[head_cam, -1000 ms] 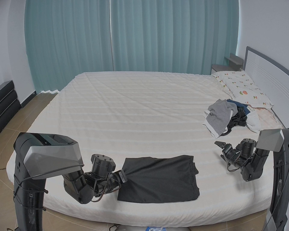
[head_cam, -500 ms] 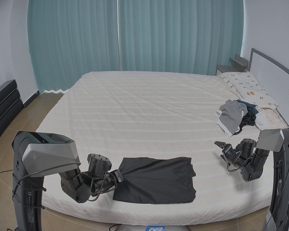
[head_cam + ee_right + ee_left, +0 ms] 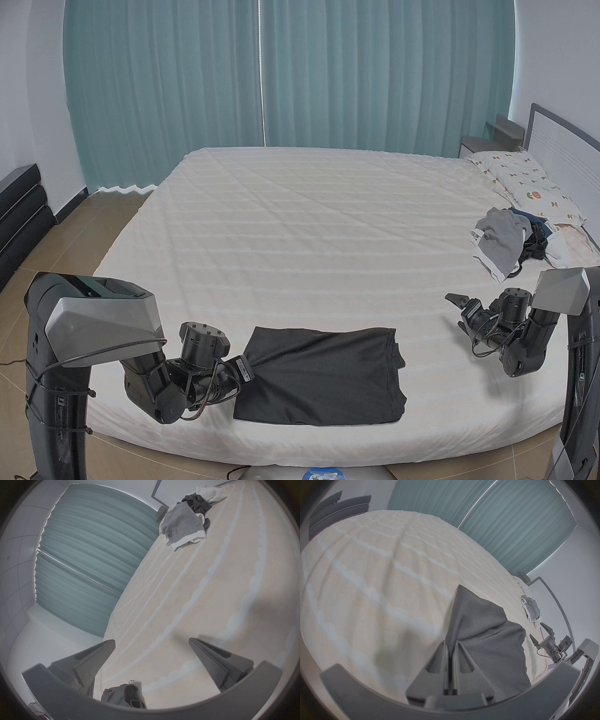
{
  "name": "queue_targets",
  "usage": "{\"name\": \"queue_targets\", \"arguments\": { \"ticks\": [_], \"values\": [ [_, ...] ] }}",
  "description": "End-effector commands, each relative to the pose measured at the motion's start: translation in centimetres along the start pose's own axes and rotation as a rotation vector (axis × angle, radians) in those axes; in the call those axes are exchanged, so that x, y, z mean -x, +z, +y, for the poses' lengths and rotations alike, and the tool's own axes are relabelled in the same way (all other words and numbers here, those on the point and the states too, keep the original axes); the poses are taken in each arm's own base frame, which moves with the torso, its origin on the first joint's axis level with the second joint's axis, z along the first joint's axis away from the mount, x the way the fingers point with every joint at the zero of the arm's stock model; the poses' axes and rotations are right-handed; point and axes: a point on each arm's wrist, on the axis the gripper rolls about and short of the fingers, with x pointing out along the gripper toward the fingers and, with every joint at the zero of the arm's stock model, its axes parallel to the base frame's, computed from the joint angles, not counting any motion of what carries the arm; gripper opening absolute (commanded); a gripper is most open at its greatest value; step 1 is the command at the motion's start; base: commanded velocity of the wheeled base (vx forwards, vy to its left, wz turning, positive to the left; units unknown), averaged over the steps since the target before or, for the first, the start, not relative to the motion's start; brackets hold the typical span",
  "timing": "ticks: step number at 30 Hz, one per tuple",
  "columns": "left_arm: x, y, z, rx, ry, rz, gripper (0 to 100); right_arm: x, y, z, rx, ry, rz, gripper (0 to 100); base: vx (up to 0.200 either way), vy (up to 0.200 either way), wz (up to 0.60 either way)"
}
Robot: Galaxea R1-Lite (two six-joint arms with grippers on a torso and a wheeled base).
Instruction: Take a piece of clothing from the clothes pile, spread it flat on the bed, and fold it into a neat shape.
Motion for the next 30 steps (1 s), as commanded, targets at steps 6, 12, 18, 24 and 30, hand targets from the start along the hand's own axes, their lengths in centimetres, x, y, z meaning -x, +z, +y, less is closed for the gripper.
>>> {"name": "queue_targets", "arguments": {
  "ticks": [6,12,18,24,30],
  "values": [
    [0.0,-0.4,-0.1,-0.007,0.001,0.010,0,0.0,0.0,0.0,0.005,-0.001,0.001,100,0.000,0.100,0.00],
    [0.2,-0.7,0.1,-0.010,0.008,0.021,0,0.0,-0.1,-0.1,0.005,-0.001,0.001,100,0.000,0.000,0.00],
    [0.8,-0.6,-0.3,-0.012,-0.025,0.001,100,0.0,-0.1,-0.2,0.004,-0.003,0.003,100,0.000,0.000,0.00],
    [0.1,0.6,-1.2,-0.002,-0.089,-0.071,100,-0.1,-0.1,-0.2,0.011,-0.002,0.002,100,0.000,0.000,0.00],
    [-2.8,1.9,-2.4,0.027,-0.134,-0.132,100,-0.1,-0.1,-0.2,0.018,-0.003,0.003,100,0.000,0.000,0.00]
  ]
}}
